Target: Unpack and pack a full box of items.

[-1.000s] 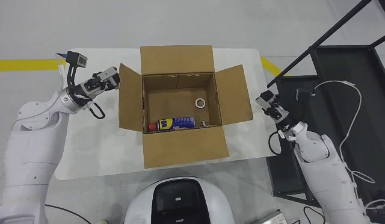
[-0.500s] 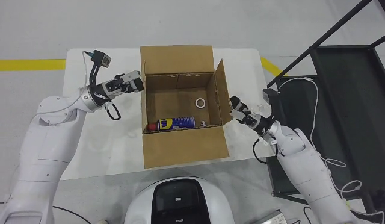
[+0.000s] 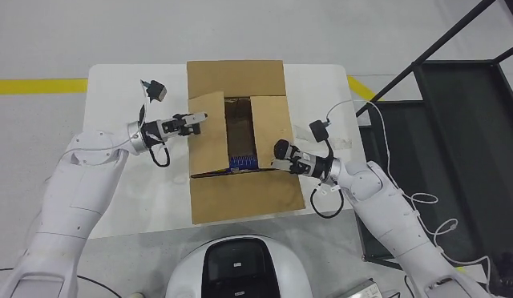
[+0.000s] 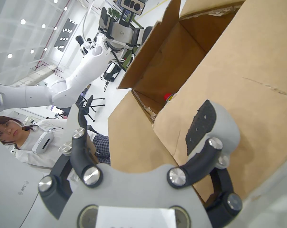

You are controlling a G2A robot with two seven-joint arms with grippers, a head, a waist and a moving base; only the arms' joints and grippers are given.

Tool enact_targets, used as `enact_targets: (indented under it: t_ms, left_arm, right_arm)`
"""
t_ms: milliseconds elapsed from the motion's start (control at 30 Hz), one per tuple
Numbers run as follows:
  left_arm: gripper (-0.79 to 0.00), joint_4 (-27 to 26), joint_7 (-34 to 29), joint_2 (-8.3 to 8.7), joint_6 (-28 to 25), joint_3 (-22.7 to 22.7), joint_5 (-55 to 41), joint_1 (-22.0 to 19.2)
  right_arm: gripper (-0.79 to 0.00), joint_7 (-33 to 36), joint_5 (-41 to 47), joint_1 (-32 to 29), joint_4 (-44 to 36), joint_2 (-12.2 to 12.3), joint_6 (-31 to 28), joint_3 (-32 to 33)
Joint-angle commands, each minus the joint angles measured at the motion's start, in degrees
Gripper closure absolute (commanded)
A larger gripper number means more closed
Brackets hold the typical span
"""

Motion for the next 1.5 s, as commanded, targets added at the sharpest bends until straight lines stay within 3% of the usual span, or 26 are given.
enact_targets:
  t_ms: [0,333,533,633,767,1033,1300,1467]
  left_arm:
    - [-0.785,0.9,0.2,-0.09,-0.4,0.7,2.0,-0.6]
    - [-0.785,0.7,3.8,-0.32,-3.6,1.8,7.2,-1.7]
    - [-0.785,-0.9,6.0,0.11,-2.6,-1.5,2.4,-1.5]
    - [-0.785,-1.4,6.9,0.69,-2.1,-4.6,0.5,-1.5]
    - [-0.785,-0.1,9.0,1.42,-2.3,-8.0,1.8,-2.4]
    - [-0.785,3.9,12.7,1.63,-4.2,-9.4,4.3,-3.8]
    - [-0.785,3.9,12.7,1.63,-4.2,-9.4,4.3,-3.8]
    - [-0.785,2.9,17.8,1.41,-5.0,-8.5,8.3,-2.4]
  right_arm:
    - [-0.785,-0.3,-1.0,0.2,0.0,0.0,0.3,-0.1]
    - [-0.785,-1.1,-6.5,-0.1,-2.1,0.5,4.0,1.5]
    - [-0.785,-2.6,-3.1,-1.8,-3.6,1.1,1.4,4.1]
    - [-0.785,-0.3,1.3,-4.9,-5.4,2.1,-0.7,7.3]
    - [-0.785,5.1,3.6,-10.0,-7.6,3.7,0.6,12.0]
    - [-0.785,14.2,6.6,-16.7,-8.8,5.4,3.5,14.8]
    - [-0.785,14.2,6.6,-16.7,-8.8,5.4,3.5,14.8]
    - [-0.785,13.5,4.4,-16.9,-8.0,5.3,5.8,13.6]
